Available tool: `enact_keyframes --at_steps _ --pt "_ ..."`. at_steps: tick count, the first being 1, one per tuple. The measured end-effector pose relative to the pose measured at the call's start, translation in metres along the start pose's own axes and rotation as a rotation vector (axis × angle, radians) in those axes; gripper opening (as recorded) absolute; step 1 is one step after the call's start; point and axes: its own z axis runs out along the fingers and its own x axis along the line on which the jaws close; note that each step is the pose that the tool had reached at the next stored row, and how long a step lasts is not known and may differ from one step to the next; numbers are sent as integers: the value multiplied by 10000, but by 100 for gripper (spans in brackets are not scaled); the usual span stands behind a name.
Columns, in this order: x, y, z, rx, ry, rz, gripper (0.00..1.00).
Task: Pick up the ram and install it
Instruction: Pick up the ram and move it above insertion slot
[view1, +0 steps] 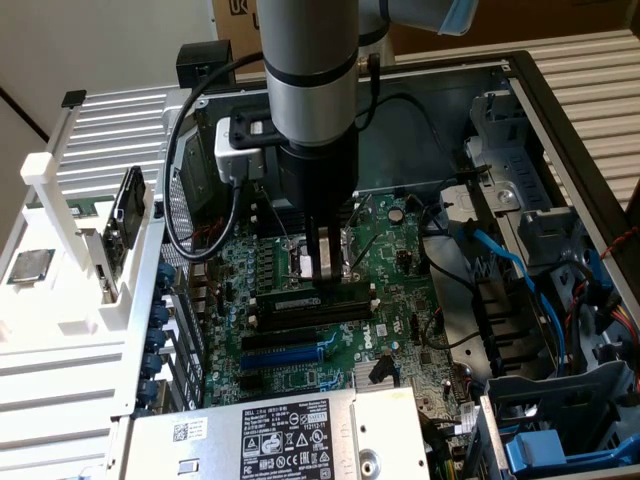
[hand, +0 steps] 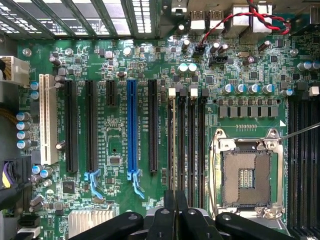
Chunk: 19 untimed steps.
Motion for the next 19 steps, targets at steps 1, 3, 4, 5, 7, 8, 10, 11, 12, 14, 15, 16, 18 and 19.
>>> enact_keyframes --at_steps 1,3,4,5,7,8,10,11,12,14,15,16,18,19 --pt "0 0 1 0 -1 0 12" --pt "-2 4 6 2 -4 1 12" --pt "-4 9 8 2 -2 0 12" --pt "-6 13 11 2 -1 -3 12" --pt "-8 20 14 3 -1 -6 12" --pt "-8 20 15 3 0 -10 12" --pt "-8 20 15 3 -1 -16 12" --pt "-9 21 16 3 -1 -17 12" --pt "-9 21 16 4 -3 -19 12" --pt "-11 21 17 4 -4 -26 12" --pt "-12 21 17 4 -2 -29 12" --pt "-12 21 17 3 -2 -33 12" --pt "-13 21 16 3 0 -44 12" --pt "-13 21 16 3 0 -44 12"
